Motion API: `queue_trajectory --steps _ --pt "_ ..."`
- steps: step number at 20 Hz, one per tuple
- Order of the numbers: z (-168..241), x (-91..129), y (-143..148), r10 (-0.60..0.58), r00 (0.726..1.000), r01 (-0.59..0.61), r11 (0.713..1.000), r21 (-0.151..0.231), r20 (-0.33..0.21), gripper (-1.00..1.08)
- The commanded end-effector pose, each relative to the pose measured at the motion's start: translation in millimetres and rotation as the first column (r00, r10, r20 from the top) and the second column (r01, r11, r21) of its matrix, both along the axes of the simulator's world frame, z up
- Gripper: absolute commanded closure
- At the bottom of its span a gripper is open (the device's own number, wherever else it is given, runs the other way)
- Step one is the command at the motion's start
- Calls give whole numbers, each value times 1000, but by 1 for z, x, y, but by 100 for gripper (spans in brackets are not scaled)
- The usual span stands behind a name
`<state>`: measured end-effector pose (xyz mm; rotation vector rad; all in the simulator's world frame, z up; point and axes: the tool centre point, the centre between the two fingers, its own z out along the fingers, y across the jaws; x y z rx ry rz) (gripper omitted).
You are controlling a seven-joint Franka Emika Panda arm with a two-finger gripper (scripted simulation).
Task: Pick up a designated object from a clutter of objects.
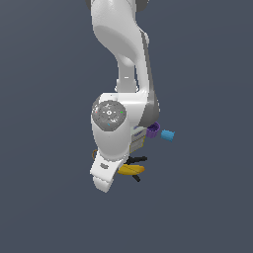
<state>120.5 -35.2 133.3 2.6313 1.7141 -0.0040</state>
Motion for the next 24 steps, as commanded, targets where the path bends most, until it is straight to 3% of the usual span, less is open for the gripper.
queue_trajectory --steps 1,16,24 --pt "30 -6 8 1 1000 -1 1000 -1 3 108" --pt "200 -42 57 2 1000 -2 1000 1 2 108" --pt "262 -52 73 2 1000 -2 1000 2 1 108"
